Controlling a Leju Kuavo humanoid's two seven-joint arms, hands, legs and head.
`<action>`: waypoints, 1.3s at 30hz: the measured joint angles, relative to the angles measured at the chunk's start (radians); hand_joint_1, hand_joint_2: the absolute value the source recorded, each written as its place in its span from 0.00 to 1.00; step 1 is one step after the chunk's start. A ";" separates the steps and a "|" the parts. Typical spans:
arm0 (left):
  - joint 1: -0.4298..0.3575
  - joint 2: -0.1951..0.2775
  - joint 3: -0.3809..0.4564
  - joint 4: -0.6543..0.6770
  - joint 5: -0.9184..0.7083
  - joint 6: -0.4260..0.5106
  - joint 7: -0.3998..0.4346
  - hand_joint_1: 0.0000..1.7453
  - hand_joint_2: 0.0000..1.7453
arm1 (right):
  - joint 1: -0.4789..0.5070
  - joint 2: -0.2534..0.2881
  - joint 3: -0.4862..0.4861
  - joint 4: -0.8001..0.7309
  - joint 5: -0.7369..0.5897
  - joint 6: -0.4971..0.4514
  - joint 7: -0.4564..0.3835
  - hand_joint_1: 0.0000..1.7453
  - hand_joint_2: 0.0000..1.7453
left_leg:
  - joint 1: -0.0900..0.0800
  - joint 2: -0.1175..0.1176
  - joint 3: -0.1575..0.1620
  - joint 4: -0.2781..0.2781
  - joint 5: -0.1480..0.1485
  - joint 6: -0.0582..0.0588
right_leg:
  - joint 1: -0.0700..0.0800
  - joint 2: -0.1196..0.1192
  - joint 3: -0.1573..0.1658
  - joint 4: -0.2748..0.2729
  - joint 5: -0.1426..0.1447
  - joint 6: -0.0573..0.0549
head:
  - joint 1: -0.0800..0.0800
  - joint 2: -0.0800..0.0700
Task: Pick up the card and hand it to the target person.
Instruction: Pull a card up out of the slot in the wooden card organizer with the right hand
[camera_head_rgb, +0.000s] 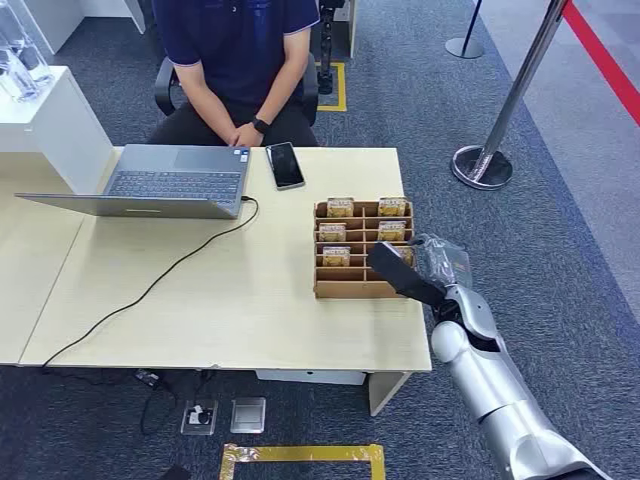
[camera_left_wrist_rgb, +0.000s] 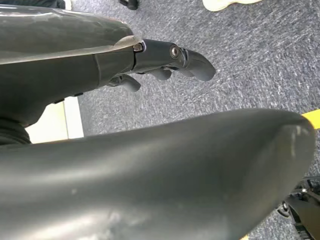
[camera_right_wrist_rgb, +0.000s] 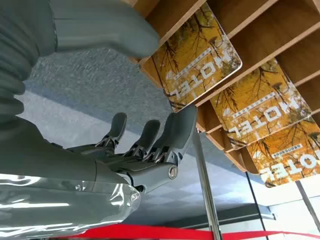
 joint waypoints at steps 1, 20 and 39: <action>0.000 0.000 0.000 0.000 0.000 0.000 0.000 0.00 0.00 | -0.003 0.003 0.002 0.005 0.002 -0.003 0.000 0.43 1.00 | 0.000 0.000 0.000 0.000 0.000 0.000 | 0.000 0.000 0.000 0.000 0.000 0.000 | 0.000 0.000; -0.003 -0.003 0.030 0.003 0.004 0.003 0.004 0.00 0.00 | -0.109 0.054 0.050 0.090 0.005 -0.044 -0.014 0.86 1.00 | 0.000 -0.001 -0.001 0.001 0.000 0.000 | 0.000 -0.001 0.000 0.001 -0.001 0.000 | 0.000 0.000; 0.001 -0.005 0.033 0.003 -0.010 -0.004 0.002 0.00 0.00 | -0.111 0.033 0.003 0.029 -0.050 -0.095 -0.032 1.00 1.00 | 0.000 -0.002 -0.002 0.002 0.000 0.000 | 0.000 -0.002 -0.001 0.002 -0.001 0.000 | 0.000 0.000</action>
